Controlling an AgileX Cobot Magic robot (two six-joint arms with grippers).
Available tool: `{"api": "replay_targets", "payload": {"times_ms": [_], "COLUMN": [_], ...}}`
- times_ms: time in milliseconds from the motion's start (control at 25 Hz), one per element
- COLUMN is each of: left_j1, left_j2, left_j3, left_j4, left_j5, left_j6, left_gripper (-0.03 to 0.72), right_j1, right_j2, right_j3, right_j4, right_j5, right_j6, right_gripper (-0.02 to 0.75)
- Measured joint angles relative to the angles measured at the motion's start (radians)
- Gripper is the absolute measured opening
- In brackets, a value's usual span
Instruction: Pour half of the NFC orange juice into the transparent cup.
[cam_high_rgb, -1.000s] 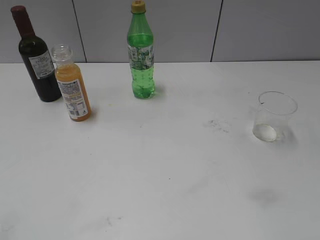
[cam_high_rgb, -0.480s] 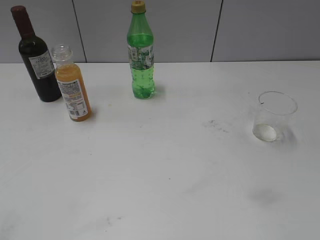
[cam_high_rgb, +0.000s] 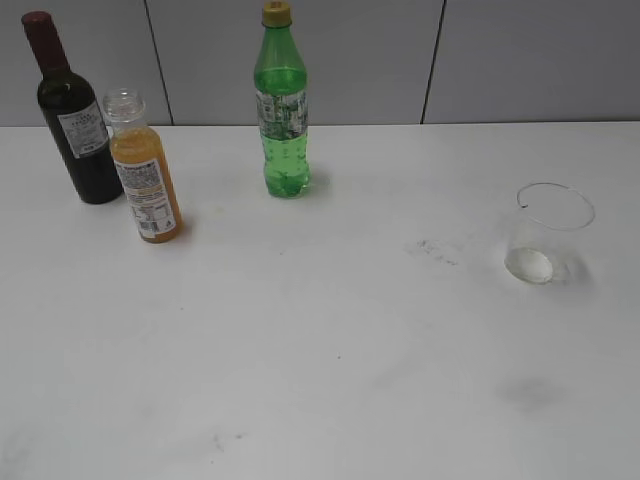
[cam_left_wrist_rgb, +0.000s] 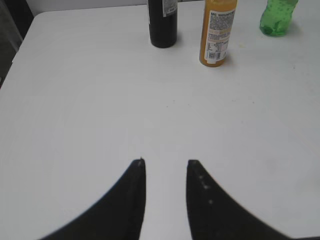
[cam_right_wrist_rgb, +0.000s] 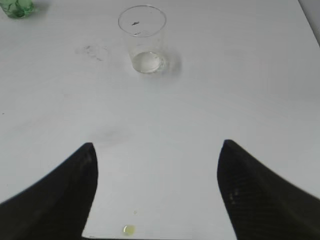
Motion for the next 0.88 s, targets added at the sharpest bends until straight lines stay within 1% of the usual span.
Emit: {"api": "replay_targets", "payload": {"times_ms": [120, 200, 360, 560, 880], "left_j1": [0.0, 0.0, 0.0, 0.0, 0.0], "left_j2": [0.0, 0.0, 0.0, 0.0, 0.0], "left_j3": [0.0, 0.0, 0.0, 0.0, 0.0], "left_j4": [0.0, 0.0, 0.0, 0.0, 0.0], "left_j5": [0.0, 0.0, 0.0, 0.0, 0.0], "left_j6": [0.0, 0.0, 0.0, 0.0, 0.0], "left_gripper": [0.229, 0.229, 0.229, 0.229, 0.229], "right_j1": [0.0, 0.0, 0.0, 0.0, 0.0], "right_j2": [0.045, 0.079, 0.158, 0.24, 0.286], "right_j3": [-0.008, -0.016, -0.019, -0.017, 0.094], "right_j4": [0.014, 0.037, 0.083, 0.098, 0.147], "right_j5": [-0.004, -0.035, -0.146, -0.255, -0.493], "right_j6": [0.0, 0.0, 0.0, 0.0, -0.019], "right_gripper": [0.573, 0.573, 0.573, 0.573, 0.573]}}
